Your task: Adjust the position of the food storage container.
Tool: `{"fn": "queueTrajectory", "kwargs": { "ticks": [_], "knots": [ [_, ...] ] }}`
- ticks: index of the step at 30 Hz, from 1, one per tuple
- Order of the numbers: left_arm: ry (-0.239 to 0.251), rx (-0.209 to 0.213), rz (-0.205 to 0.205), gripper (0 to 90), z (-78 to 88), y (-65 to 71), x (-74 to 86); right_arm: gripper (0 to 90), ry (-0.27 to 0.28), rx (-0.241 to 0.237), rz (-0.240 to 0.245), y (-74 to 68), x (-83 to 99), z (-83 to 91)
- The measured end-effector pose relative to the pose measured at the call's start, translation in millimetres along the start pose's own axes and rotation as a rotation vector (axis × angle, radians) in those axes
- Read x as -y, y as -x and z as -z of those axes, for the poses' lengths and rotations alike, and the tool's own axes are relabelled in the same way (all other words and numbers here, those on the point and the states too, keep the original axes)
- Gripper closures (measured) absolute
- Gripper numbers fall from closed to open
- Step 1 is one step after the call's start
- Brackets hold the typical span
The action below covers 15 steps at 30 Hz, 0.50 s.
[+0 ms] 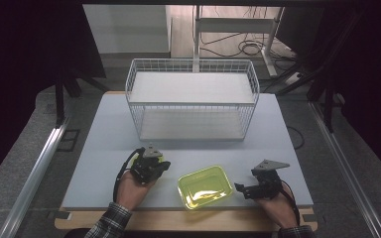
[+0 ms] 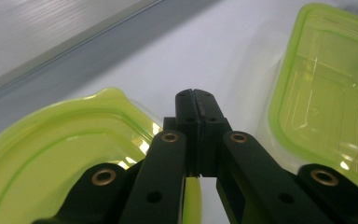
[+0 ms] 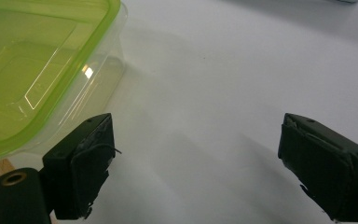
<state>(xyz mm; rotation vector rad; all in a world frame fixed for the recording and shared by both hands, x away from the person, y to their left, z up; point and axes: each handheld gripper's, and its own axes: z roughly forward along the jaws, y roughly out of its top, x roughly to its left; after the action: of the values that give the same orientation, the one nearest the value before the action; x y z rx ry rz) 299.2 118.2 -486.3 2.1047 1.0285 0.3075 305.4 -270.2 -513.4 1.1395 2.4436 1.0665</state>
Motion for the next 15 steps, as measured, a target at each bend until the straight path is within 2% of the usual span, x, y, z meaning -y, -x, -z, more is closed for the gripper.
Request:
{"fn": "queueTrajectory", "kwargs": {
  "ticks": [12,13,15],
  "knots": [
    [-0.002,-0.034,0.043,90.0,23.5,-19.3,21.1,11.9,0.011,0.002,0.001,-0.2,-0.6,1.2],
    [0.001,-0.042,0.059,90.0,27.8,-22.8,25.2,12.1,0.012,0.003,0.002,-0.4,-0.7,1.3],
    [0.002,-0.045,0.064,90.0,30.1,-24.6,27.4,12.2,0.011,0.003,0.003,-0.9,-0.7,1.1]
  ]
}}
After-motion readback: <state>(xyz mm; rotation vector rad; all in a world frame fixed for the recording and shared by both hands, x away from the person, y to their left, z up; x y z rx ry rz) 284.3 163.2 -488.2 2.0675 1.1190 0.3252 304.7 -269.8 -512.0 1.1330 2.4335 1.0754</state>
